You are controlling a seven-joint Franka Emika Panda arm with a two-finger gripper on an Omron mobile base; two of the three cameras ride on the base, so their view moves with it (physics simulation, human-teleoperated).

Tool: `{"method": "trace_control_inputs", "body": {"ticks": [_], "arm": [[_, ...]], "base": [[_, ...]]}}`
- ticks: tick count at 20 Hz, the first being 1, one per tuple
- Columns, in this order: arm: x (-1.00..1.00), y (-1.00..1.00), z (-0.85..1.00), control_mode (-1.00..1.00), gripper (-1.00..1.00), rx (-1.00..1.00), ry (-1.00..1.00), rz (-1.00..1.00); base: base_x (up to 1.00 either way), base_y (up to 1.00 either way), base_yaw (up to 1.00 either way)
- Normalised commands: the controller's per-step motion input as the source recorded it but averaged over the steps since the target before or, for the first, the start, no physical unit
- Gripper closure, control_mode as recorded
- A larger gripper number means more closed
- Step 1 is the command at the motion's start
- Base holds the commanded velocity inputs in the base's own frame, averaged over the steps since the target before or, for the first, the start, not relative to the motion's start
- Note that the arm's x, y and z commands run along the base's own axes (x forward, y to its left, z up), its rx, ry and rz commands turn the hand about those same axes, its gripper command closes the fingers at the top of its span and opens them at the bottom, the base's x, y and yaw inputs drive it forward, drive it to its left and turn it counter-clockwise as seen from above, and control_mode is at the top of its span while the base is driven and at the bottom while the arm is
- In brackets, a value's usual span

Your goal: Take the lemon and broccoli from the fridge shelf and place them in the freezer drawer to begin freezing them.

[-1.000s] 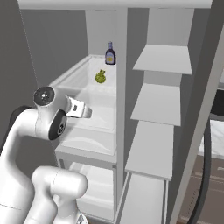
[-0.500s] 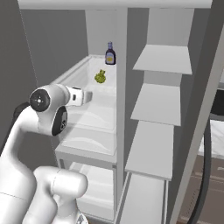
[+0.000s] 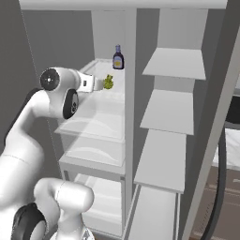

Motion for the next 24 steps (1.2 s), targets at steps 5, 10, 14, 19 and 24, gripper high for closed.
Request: {"method": "trace_control_inputs", "body": {"ticks": [5, 10, 14, 19, 24], "arm": [[0.38, -0.1, 0.0, -1.0, -1.0, 0.0, 0.08, -0.01], [0.27, -0.14, -0.07, -1.0, -1.0, 0.0, 0.04, -0.02], [0.11, -0.11, -0.13, -1.0, -1.0, 0.0, 0.0, -0.01], [0.18, -0.02, -0.12, -1.0, -1.0, 0.0, 0.05, 0.0], [0.31, 0.0, -0.09, -1.0, -1.0, 0.0, 0.12, 0.0]], "base": [[0.0, 0.0, 0.0], [0.0, 0.0, 0.0], [0.0, 0.0, 0.0], [0.0, 0.0, 0.0], [0.0, 0.0, 0.0]]}}
